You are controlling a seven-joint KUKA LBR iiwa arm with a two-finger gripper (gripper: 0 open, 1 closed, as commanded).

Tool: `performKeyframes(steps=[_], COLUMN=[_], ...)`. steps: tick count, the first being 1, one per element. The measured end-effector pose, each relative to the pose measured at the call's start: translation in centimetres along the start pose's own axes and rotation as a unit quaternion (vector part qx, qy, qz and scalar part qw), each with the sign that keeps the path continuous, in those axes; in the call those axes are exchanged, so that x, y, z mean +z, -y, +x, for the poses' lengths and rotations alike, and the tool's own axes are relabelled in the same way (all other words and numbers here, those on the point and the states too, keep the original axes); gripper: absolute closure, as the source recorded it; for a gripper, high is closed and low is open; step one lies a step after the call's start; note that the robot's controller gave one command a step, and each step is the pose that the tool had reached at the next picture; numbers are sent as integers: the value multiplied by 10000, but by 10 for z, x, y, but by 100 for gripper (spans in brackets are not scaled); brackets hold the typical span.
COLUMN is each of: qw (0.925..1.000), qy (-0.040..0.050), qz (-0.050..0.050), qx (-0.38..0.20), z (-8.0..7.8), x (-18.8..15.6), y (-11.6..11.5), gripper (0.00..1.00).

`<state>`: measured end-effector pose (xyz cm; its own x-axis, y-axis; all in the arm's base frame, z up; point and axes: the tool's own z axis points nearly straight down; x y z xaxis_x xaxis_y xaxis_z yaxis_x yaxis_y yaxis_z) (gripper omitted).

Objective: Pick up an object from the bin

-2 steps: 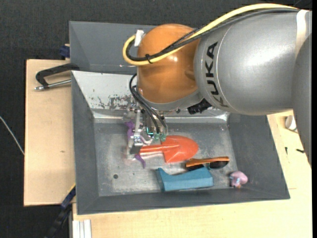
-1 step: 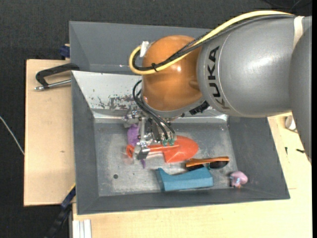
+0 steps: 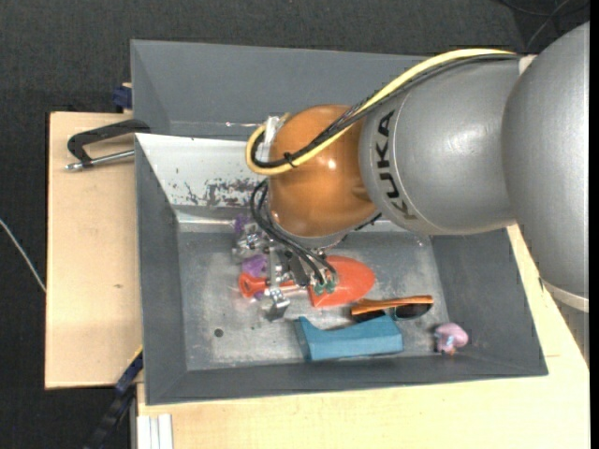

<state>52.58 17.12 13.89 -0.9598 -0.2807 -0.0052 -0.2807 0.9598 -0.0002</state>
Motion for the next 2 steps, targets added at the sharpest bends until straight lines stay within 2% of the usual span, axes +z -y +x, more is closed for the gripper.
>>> performKeyframes(steps=[1,2], qw=[9985,9931], qy=[-57,151], qz=[-5,-76], qx=[540,-1159], z=[7,-20], x=[27,52], y=[10,61], gripper=[0,100])
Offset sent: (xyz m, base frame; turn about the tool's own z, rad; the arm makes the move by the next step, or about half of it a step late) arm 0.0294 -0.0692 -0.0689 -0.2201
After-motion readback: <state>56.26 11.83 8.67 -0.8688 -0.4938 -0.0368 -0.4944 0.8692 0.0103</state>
